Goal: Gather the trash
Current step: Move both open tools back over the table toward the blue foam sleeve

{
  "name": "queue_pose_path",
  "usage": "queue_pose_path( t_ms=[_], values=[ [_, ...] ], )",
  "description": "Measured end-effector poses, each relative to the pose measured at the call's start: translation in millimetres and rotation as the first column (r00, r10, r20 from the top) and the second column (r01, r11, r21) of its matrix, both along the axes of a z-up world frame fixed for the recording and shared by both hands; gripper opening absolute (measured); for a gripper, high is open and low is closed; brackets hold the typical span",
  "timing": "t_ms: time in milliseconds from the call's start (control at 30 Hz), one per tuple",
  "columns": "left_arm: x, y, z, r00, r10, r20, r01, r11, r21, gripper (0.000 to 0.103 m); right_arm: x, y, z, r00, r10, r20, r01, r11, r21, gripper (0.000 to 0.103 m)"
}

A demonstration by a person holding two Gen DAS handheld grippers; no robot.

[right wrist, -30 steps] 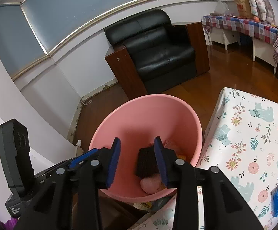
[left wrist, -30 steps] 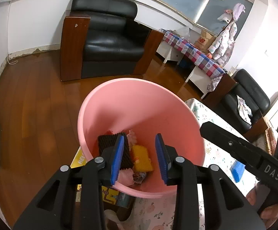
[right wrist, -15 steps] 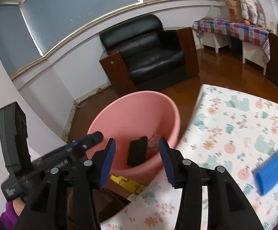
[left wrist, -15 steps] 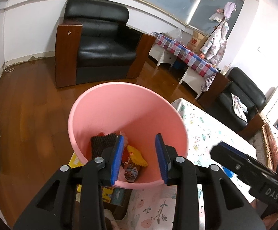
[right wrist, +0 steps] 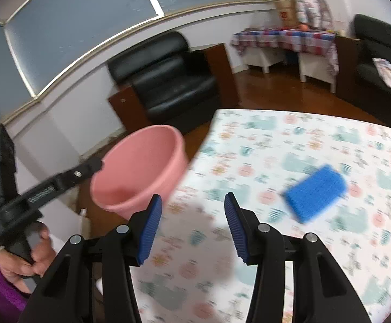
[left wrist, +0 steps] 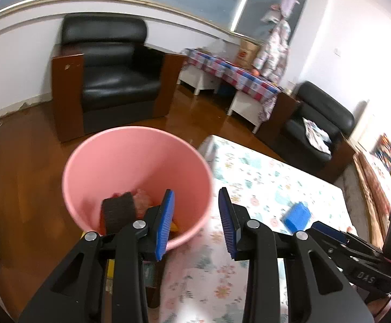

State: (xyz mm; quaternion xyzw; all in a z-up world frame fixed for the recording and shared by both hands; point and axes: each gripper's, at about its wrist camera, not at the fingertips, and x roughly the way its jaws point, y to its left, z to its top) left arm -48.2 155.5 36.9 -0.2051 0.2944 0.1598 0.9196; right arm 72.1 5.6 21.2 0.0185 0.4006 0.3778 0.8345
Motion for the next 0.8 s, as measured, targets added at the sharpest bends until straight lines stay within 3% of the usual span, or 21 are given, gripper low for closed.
queue_pose_path(
  t_ms=[233, 467, 800],
  values=[
    [27.0, -41.2, -0.3, 0.993, -0.114, -0.019, 0.114, 0.994, 0.000, 0.034, 4.3, -67.5, -7.7, 0.987, -0.159, 0.033, 0.161, 0.985, -0.065, 0.052],
    [58.1, -84.3, -8.1, 0.971, -0.232, -0.064, 0.234, 0.972, 0.011, 0.034, 13.2, -154.3, -8.0, 0.926, -0.368, 0.080, 0.375, 0.923, -0.086, 0.057],
    [113.2, -139.8, -30.7, 0.918, -0.371, -0.142, 0.378, 0.926, 0.021, 0.034, 38.6, -223.4, -17.3, 0.853, -0.521, 0.034, 0.523, 0.849, -0.073, 0.059]
  ],
)
